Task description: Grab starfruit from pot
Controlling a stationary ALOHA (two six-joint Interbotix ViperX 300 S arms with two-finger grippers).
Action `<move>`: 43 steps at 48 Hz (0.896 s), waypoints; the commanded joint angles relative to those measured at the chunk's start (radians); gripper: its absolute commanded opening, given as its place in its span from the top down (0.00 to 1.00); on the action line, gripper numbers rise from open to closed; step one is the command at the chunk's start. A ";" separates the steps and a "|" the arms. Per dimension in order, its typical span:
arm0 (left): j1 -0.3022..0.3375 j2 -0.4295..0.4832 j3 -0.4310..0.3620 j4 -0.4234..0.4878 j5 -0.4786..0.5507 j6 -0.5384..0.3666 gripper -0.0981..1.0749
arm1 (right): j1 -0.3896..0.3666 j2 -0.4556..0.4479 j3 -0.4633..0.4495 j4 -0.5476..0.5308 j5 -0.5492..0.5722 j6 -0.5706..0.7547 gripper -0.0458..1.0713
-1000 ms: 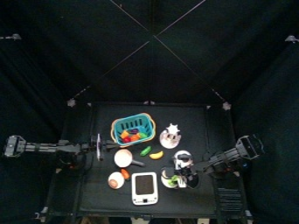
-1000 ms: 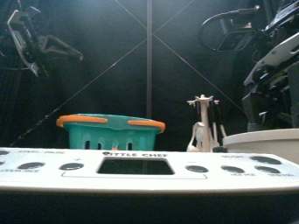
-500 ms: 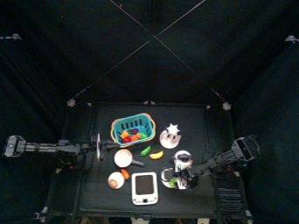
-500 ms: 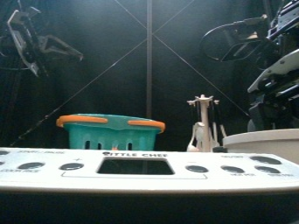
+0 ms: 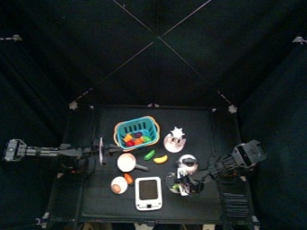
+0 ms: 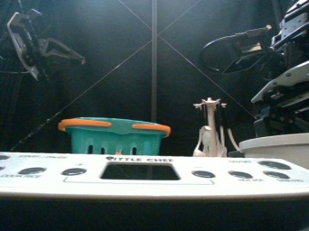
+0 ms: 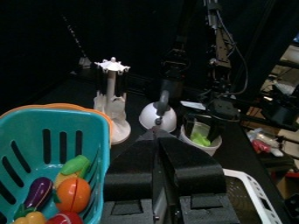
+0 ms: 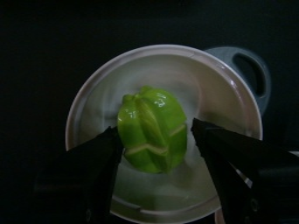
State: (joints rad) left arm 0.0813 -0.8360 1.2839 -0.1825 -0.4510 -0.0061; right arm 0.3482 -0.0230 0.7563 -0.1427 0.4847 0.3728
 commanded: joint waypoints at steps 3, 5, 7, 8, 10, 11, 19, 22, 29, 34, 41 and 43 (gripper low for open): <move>0.003 0.005 -0.012 -0.002 -0.008 0.000 0.57 | -0.002 -0.014 -0.018 -0.002 -0.018 -0.002 0.23; 0.003 0.005 -0.011 -0.003 -0.008 0.000 0.57 | -0.002 -0.014 -0.021 -0.003 -0.018 -0.002 0.27; 0.003 0.005 -0.011 -0.002 -0.008 0.000 0.57 | -0.002 -0.014 -0.018 -0.003 -0.018 -0.002 0.31; 0.003 0.005 -0.011 -0.002 -0.008 0.000 0.57 | -0.002 -0.014 -0.018 -0.003 -0.018 -0.002 0.33; 0.003 0.005 -0.011 -0.003 -0.008 0.000 0.57 | -0.002 -0.014 -0.021 -0.005 -0.017 -0.002 0.37; 0.003 0.005 -0.011 -0.002 -0.008 0.000 0.57 | -0.003 -0.015 -0.023 -0.005 -0.018 -0.002 0.39; 0.002 0.005 -0.011 -0.002 -0.008 0.000 0.57 | -0.003 -0.040 -0.046 -0.018 -0.015 0.002 0.45; 0.003 0.005 -0.011 -0.002 -0.008 0.000 0.57 | -0.003 -0.054 -0.044 -0.021 -0.015 0.002 0.45; 0.003 0.005 -0.011 -0.002 -0.008 0.000 0.57 | -0.005 -0.060 -0.037 -0.021 -0.014 0.002 0.45; 0.003 0.005 -0.011 -0.003 -0.008 0.000 0.57 | -0.005 -0.061 -0.037 -0.021 -0.015 0.002 0.45; 0.002 0.005 -0.011 -0.003 -0.008 0.000 0.57 | -0.005 -0.081 -0.049 -0.021 -0.011 0.002 0.46; 0.003 0.005 -0.011 -0.003 -0.008 0.000 0.57 | -0.005 -0.094 -0.054 -0.020 -0.009 0.002 0.46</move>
State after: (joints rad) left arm 0.0828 -0.8330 1.2855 -0.1841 -0.4495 -0.0061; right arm 0.3451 -0.0660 0.7286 -0.1626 0.4755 0.3743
